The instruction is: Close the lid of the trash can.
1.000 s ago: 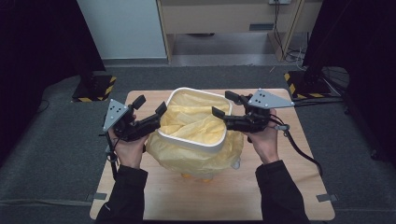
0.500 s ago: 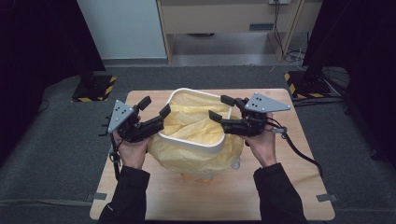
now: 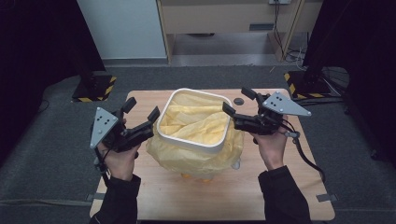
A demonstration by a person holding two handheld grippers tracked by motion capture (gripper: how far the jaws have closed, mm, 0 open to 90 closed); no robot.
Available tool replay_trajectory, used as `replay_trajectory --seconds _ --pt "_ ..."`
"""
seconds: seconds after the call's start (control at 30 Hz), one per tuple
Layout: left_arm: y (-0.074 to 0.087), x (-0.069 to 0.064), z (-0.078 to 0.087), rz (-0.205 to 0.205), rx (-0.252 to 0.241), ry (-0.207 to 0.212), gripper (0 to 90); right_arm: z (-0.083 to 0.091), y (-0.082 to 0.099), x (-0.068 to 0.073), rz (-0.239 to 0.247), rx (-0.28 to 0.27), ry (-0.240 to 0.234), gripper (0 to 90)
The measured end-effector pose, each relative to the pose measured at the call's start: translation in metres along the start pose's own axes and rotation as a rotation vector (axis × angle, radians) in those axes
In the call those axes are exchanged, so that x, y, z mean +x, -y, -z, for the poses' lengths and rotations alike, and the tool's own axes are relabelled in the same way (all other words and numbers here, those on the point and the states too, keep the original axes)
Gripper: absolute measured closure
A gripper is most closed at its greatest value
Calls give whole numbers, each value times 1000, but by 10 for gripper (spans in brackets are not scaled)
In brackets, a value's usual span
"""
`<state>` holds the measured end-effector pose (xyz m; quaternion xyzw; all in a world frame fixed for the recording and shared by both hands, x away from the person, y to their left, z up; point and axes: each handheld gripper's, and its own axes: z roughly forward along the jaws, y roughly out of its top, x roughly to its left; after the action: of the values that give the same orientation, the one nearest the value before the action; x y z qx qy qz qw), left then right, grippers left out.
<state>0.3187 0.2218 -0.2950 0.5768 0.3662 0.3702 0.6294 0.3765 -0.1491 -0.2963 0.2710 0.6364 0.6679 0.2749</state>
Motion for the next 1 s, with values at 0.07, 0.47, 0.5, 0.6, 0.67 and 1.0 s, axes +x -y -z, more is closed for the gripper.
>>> replay_trajectory --seconds 0.07,0.47,0.5,0.6,0.67,1.0 --pt "0 3 6 -2 -2 -8 181 4 0 -4 -12 7 37 170" --pt "14 18 30 9 23 -55 167 37 8 -24 -54 9 187 149" --pt "15 19 31 8 23 -58 164 40 9 -25 -57 4 191 146" --pt "20 20 34 2 40 -66 159 47 13 -28 -70 7 204 141" --pt "24 22 36 1 48 -71 154 51 18 -30 -72 15 211 138" --pt "47 26 42 -12 121 -93 131 65 45 -39 -101 87 220 129"
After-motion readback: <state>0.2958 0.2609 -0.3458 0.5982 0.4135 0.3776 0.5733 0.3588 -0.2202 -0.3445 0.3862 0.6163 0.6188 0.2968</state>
